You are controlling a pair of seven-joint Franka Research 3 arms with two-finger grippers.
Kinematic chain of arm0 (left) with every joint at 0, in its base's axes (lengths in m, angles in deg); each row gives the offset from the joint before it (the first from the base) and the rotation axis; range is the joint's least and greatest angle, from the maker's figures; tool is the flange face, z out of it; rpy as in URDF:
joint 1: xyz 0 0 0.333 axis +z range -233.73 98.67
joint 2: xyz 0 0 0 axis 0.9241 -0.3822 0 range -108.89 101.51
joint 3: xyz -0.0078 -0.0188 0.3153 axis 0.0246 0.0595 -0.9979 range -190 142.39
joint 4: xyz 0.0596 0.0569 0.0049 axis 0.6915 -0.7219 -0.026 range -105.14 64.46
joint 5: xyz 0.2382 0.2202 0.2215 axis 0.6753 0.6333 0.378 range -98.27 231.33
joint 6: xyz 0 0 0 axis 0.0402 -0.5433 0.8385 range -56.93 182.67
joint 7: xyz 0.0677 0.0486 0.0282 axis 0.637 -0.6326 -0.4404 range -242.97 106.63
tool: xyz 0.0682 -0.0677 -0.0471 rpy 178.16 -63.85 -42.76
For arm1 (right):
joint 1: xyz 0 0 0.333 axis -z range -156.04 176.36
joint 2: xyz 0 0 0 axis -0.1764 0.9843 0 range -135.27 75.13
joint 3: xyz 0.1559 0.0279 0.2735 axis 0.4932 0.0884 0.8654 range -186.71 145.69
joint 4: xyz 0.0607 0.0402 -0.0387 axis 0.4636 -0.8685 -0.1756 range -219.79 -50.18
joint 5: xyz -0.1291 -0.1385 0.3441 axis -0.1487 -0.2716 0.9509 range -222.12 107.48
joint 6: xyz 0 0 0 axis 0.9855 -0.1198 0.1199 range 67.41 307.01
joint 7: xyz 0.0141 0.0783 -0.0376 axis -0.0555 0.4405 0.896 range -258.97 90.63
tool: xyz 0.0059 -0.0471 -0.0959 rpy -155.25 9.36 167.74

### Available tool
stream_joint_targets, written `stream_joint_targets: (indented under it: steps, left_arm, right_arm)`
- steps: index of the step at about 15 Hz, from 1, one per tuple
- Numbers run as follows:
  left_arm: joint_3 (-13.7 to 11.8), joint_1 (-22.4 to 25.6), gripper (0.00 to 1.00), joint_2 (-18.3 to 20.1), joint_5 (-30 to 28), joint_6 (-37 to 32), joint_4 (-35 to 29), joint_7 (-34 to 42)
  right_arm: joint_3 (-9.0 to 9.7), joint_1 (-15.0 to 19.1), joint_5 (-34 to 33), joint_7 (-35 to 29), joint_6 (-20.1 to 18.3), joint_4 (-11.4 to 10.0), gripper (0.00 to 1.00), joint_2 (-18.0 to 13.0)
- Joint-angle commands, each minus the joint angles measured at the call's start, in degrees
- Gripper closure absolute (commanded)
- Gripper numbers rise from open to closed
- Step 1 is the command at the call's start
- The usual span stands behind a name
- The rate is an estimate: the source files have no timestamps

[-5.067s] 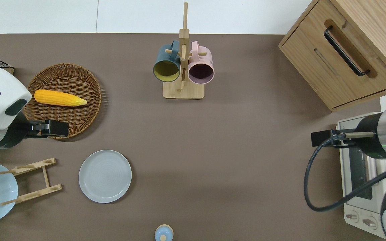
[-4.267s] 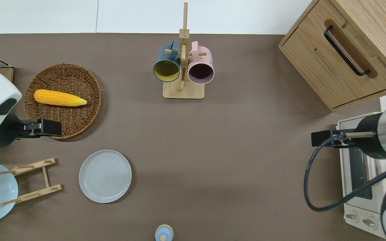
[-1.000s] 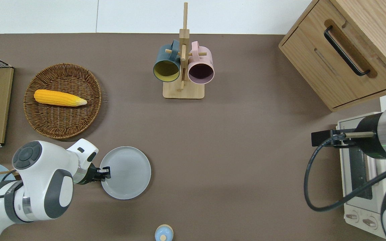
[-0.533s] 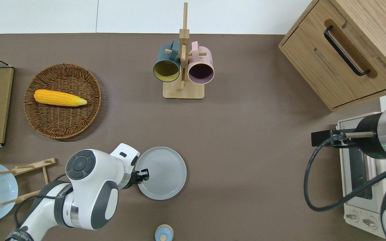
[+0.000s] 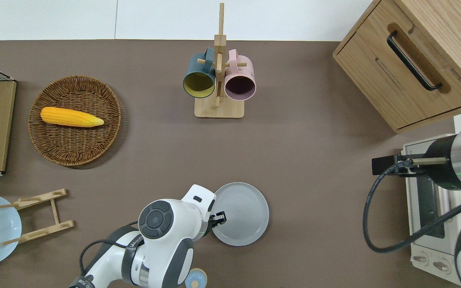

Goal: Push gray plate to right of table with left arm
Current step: 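Push the gray plate across the table away from the basket with the left gripper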

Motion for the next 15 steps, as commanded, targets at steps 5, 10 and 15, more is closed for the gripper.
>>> stream_joint_targets:
  steps: [5,10,15]
  left_arm:
    - [-0.77,-7.47,1.00,-7.42,-3.96,5.25,5.65,-3.66]
    - [-0.68,-9.23,1.00,-10.33,-6.69,7.10,8.64,-3.83]
    - [-0.68,-9.50,0.56,-10.94,-7.31,6.93,10.05,-6.21]
  right_arm:
    - [0.83,1.39,1.23,-0.58,0.02,-1.56,0.005,-1.57]
    - [0.83,1.39,1.23,-0.67,0.01,-1.56,0.005,-1.57]
    - [0.83,1.39,1.23,-0.67,0.02,-1.56,0.005,-1.57]
